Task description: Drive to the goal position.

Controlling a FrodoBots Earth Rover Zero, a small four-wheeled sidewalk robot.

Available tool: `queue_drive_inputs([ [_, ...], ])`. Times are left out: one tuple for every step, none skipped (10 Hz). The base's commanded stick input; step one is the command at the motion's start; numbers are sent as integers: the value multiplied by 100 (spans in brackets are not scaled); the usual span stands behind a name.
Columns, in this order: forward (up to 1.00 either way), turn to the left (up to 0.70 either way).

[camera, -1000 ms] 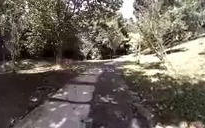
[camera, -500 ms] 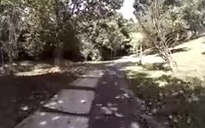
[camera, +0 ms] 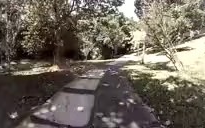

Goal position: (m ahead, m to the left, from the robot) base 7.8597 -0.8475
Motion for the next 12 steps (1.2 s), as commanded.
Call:
queue_drive_inputs([
  [50,-35],
  [50,0],
  [50,0],
  [50,0],
  [50,0],
  [50,0],
  [50,0],
  [50,0],
  [50,0],
  [50,0],
  [50,0],
  [50,0],
])
